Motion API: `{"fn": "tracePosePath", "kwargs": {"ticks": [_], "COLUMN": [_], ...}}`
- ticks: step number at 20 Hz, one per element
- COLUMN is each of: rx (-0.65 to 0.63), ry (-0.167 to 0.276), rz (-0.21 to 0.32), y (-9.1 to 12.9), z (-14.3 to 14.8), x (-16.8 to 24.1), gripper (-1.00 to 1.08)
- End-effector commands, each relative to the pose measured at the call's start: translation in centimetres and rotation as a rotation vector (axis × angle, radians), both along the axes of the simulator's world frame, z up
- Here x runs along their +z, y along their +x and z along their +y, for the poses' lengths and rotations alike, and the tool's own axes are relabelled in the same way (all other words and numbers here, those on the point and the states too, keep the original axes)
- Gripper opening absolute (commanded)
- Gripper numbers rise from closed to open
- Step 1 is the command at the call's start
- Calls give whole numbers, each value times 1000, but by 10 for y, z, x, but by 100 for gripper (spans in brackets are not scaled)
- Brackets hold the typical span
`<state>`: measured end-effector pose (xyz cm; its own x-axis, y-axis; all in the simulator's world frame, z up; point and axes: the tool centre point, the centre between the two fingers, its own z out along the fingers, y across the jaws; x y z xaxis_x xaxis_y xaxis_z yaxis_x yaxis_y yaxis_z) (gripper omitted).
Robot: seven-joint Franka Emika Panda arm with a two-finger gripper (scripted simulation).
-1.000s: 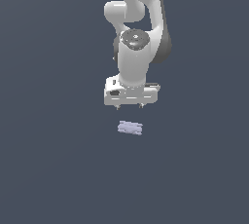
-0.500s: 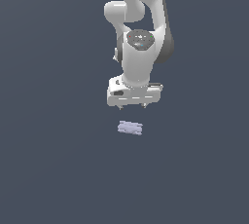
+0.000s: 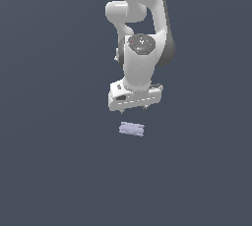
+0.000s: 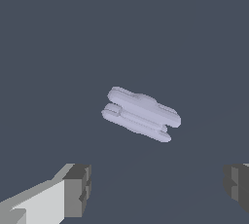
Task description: Pick up the object and move it to a goal position.
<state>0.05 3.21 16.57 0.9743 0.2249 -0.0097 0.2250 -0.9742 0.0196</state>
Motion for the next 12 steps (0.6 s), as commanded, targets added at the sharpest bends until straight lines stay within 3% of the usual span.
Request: {"fn": "tracePosePath", "kwargs": {"ticks": [1,12], "rx": [49,338], "ry": [-1,-1], "rz": [1,9], "y": [1,7], "z": [0,-2], "x": [-4,-25], "gripper": [100,100]}}
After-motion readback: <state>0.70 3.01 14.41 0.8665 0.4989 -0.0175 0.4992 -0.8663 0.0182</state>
